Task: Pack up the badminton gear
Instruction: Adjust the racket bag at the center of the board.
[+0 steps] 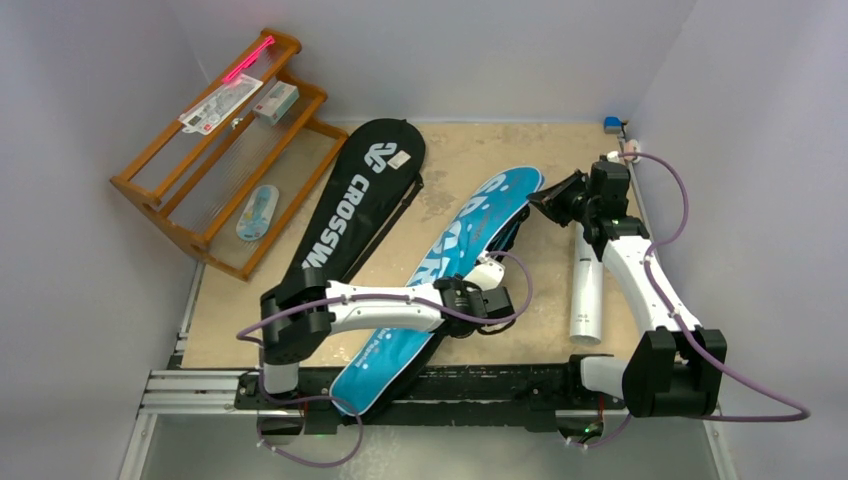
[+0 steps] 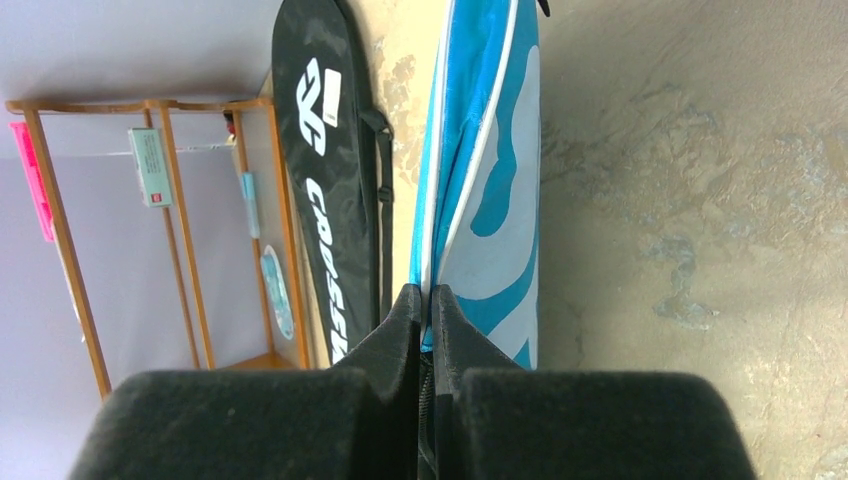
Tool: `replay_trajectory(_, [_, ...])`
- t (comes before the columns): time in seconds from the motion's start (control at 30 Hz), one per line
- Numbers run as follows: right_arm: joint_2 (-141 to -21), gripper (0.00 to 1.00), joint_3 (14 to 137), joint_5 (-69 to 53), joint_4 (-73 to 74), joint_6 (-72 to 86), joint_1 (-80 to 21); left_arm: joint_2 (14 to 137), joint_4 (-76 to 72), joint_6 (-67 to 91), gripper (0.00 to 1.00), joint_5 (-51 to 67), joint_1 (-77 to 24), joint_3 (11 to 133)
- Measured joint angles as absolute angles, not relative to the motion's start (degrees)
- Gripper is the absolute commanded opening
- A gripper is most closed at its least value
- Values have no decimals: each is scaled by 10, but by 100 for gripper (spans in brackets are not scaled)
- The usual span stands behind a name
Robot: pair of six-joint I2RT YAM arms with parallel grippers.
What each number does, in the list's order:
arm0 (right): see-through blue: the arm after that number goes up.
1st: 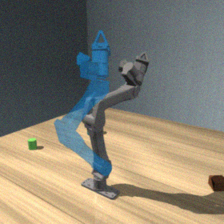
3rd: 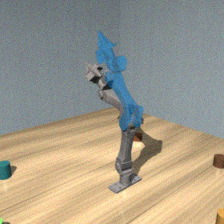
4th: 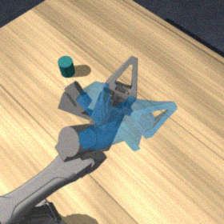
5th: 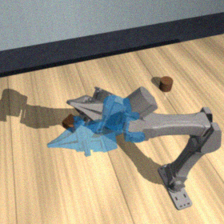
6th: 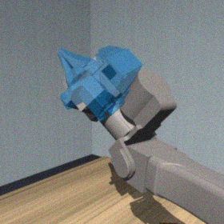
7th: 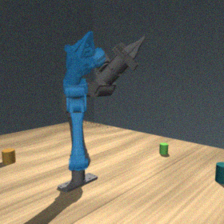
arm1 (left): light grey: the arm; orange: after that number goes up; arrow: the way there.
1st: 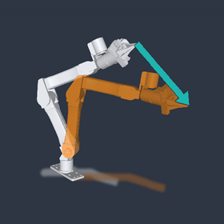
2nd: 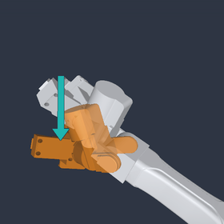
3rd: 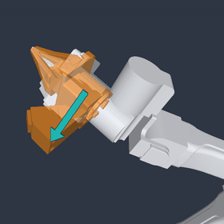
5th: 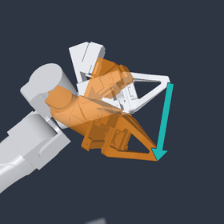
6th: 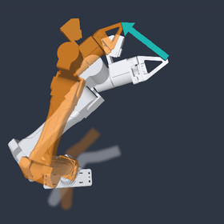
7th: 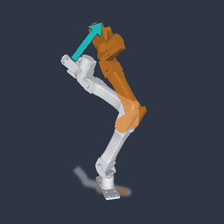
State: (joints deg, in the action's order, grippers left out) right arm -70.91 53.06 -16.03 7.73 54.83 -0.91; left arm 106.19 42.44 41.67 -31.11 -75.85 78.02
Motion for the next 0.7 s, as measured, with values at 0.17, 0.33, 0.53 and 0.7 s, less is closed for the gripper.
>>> replay_trajectory(0.17, [-700,0,531,-145,94,548,-7,1097,501,456,0,-373,-764,824])
replay_trajectory(0.33, [-649,0,531,-125,134,541,14,1109,536,447,0,-402,-769,857])
replay_trajectory(0.53, [-598,0,534,-111,154,537,70,1106,580,369,0,-464,-753,933])
replay_trajectory(0.7, [-578,0,519,-123,129,539,84,1093,601,283,0,-523,-686,981])
